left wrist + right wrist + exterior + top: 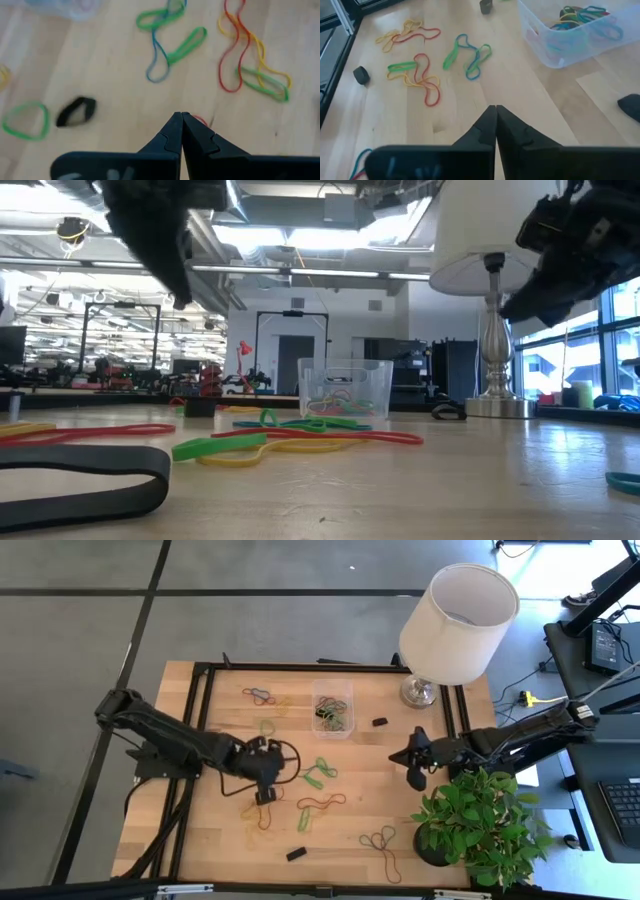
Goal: Pick and place rubber bands into bin
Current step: Put the yellow rubber band into the transparent bin
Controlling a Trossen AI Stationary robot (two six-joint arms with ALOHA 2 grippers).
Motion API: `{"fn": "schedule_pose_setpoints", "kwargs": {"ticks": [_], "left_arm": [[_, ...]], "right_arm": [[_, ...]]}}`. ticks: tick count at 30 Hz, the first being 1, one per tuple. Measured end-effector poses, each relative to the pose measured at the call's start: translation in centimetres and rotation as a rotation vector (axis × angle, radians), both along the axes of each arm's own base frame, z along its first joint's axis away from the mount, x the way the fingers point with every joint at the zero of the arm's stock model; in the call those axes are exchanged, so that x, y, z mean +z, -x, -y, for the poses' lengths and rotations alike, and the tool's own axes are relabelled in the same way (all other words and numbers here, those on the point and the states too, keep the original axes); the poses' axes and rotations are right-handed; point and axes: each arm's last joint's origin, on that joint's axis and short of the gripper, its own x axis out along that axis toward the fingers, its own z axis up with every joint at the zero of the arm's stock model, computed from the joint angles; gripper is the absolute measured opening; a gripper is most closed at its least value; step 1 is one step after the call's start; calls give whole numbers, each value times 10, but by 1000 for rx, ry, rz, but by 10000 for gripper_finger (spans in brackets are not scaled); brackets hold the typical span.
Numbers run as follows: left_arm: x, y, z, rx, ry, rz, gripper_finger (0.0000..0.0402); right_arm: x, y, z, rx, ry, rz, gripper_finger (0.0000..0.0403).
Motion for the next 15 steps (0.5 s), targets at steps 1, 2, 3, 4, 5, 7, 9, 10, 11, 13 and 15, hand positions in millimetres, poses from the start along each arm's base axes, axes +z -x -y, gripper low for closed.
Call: {"fn": "schedule_pose_setpoints", "kwargs": {"ticks": [1,2,3,4,5,7,9,10,11,13,15], "left_arm": [[-4,1,4,8,5,-16,4],[-7,2,8,13,6,-39,6],[-11,3,12,11,7,-57,9],[-15,4,16,8,4,-83,14],[-19,5,19,7,-3,-112,20],[-26,7,26,1,-14,-155,37],[-33,9,33,3,-15,-198,58],[-37,9,36,1,-14,-217,69],[-41,9,39,-1,-9,-234,80],[-48,10,45,-15,-4,-272,100],[-54,11,51,-23,-5,-298,116]], "right_arm": [[-2,1,0,0,0,-2,16],[-3,2,1,0,0,-3,16],[-4,3,1,1,0,-4,17],[-5,4,1,1,1,-8,17],[-5,4,1,3,4,-9,18],[-5,3,1,13,21,-10,18],[-5,3,1,17,26,-8,18],[-5,3,1,17,26,-8,18],[-5,3,1,17,25,-7,18],[-4,3,1,17,25,-6,18],[-4,3,1,17,25,-6,18]]}}
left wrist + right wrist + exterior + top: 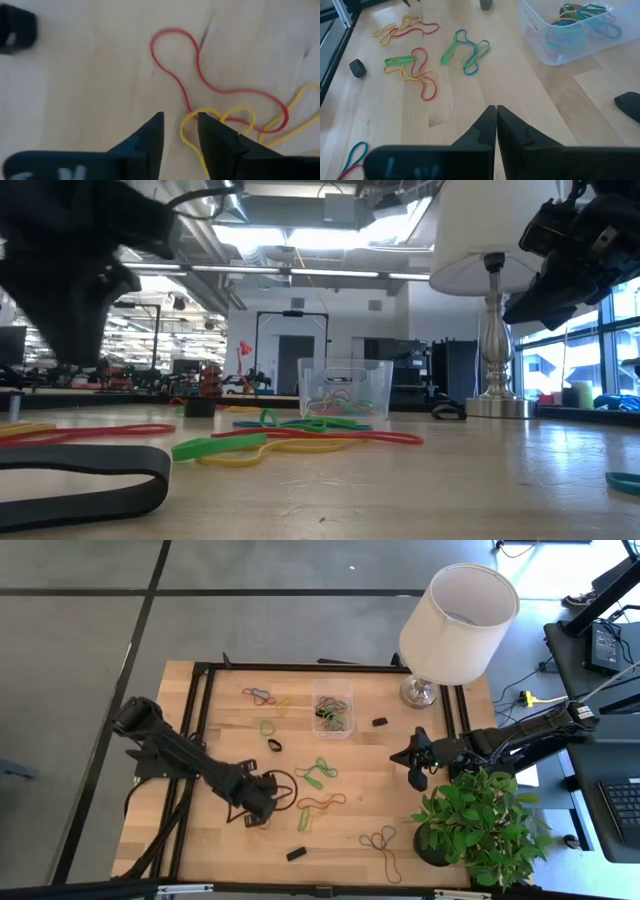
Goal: Pick and place rubber bands into bin
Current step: Put the yellow rubber band into the transparent bin
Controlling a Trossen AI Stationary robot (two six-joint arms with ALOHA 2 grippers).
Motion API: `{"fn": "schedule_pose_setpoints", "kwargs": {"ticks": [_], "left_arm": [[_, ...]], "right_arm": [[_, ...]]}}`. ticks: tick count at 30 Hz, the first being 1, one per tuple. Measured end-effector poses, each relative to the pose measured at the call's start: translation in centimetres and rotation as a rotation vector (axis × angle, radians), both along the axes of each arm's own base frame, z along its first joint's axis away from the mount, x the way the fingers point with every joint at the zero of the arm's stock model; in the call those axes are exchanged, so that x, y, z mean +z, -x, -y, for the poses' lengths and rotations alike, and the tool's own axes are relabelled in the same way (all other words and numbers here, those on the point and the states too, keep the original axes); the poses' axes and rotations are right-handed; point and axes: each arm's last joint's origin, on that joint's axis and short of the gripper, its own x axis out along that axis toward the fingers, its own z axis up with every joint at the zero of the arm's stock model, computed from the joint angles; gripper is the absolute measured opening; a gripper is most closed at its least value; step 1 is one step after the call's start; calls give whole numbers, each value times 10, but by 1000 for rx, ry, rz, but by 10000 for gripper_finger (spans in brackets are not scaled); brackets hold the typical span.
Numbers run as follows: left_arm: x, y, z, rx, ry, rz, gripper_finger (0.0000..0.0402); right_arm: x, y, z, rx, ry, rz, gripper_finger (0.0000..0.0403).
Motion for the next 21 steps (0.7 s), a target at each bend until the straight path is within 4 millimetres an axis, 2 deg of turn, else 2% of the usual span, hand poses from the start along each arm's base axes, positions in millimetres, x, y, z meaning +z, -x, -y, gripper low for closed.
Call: {"fn": "schedule_pose_setpoints", "kwargs": {"ticks": [7,21], "left_arm": [[-18,4,14,-57,-52,-67,133],[-51,-3,21,-115,-104,-171,86]], "right_arm": [[0,0,0,10,15,1,18],[0,0,0,23,38,-2,18]]}}
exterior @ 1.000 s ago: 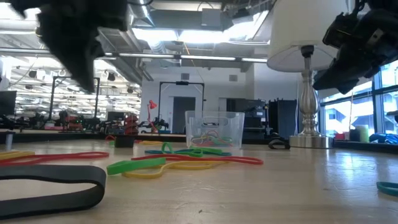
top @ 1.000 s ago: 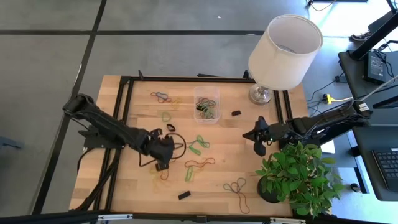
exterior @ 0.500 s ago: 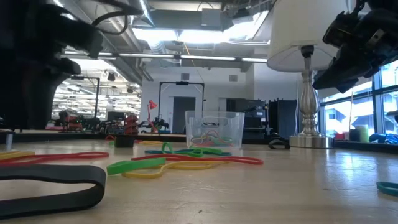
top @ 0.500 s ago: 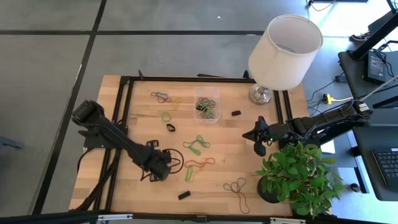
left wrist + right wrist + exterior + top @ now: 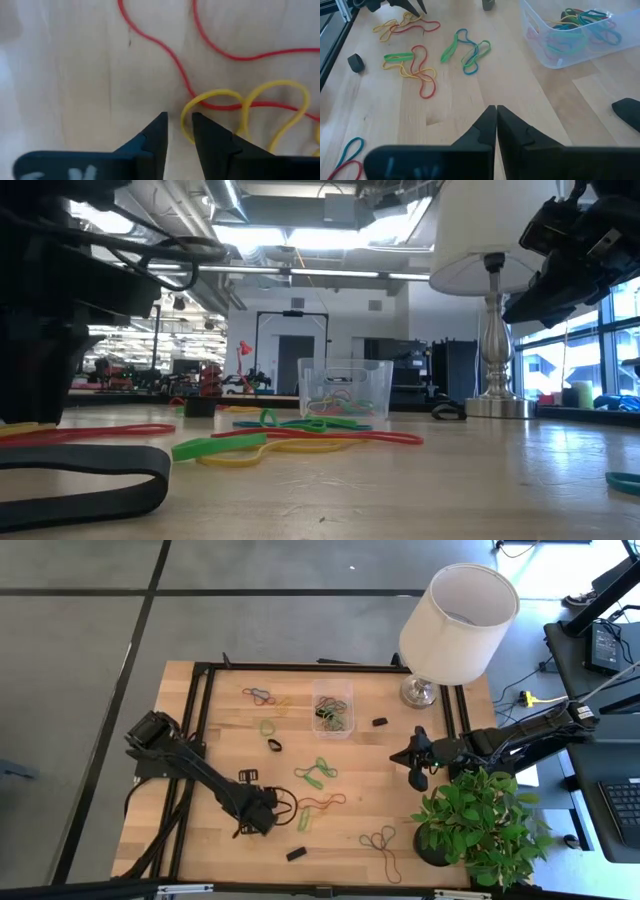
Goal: Pick and place rubber bands into bin
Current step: Put the yellow rubber band into the transparent bin
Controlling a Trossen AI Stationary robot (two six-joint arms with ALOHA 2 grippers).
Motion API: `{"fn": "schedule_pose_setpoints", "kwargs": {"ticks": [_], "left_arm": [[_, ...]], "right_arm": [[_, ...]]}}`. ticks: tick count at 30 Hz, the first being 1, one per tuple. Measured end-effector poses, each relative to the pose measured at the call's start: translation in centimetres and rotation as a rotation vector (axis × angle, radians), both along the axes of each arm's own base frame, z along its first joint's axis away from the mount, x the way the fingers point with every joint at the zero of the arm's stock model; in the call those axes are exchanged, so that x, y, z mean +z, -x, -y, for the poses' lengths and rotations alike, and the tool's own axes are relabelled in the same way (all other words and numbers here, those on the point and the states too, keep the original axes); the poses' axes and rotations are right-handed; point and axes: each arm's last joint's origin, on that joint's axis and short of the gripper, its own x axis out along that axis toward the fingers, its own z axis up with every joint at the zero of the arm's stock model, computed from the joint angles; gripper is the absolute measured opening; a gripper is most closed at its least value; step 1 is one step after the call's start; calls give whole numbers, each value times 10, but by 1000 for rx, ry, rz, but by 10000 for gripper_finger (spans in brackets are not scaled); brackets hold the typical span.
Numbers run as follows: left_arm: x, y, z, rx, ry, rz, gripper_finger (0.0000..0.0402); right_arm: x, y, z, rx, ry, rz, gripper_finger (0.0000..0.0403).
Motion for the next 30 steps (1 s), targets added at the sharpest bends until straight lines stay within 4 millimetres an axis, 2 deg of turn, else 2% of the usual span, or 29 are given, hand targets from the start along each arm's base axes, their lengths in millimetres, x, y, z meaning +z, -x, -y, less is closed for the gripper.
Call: {"fn": "schedule_pose_setpoints", "kwargs": {"ticks": [3,5,7,12,15,20,25,30], "left_arm": [[-1,-3,3,-4,55,0,52],[4,-3,2,19,62,6,18],[12,-4,4,36,93,14,8],[51,-8,3,51,128,69,3],[82,-11,0,60,135,109,3],[130,-19,-9,60,53,269,3],[171,-36,-23,21,-118,468,3],[200,-58,-54,1,-239,577,2]], "right_arm": [[0,0,0,0,-1,0,18],[0,0,0,0,-1,0,18],[0,0,0,-1,-2,0,18],[0,0,0,-1,-2,1,18],[0,0,0,0,0,0,18],[0,0,0,0,1,0,18],[0,0,0,1,1,2,18],[0,0,0,-4,-7,4,18]]}}
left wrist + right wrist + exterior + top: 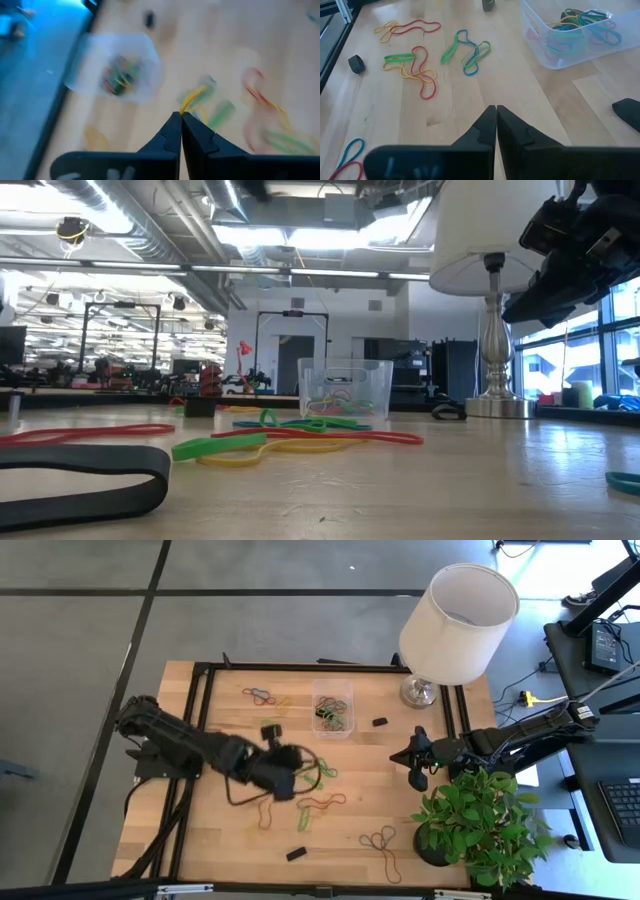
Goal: Pick and place rubber bands into bin
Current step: Put the yellow rubber band into the transparent bin
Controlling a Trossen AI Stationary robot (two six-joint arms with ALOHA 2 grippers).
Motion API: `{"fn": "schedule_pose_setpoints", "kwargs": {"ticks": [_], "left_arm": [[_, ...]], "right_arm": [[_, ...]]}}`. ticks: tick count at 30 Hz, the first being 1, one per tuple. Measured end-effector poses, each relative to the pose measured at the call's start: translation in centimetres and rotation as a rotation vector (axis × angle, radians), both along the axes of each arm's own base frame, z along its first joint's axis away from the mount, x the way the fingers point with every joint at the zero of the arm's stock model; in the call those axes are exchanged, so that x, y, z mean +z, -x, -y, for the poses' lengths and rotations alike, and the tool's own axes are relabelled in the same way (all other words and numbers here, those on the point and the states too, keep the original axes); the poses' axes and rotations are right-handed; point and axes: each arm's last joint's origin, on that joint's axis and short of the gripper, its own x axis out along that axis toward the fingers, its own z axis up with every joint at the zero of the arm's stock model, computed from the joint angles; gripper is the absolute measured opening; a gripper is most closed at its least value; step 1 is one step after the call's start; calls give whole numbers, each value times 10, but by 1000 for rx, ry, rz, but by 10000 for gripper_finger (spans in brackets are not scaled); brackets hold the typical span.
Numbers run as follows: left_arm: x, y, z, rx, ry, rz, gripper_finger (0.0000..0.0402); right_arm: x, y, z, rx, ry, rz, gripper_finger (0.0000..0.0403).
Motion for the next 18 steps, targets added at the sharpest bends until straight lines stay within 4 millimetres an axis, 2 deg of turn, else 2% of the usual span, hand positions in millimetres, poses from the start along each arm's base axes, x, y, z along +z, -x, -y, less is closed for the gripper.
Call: {"fn": "schedule_pose_setpoints", "kwargs": {"ticks": [3,9,14,18], "left_arm": [[12,-16,-27,10,-36,65,3],[21,-44,-89,-37,-101,136,3],[14,-62,-148,-5,-109,179,2],[-9,-77,-189,-33,-62,157,2]], "right_arm": [[0,0,0,-18,-30,4,18],[0,0,0,-47,-80,9,18],[0,0,0,-65,-110,12,18],[0,0,0,-64,-108,12,18]]}}
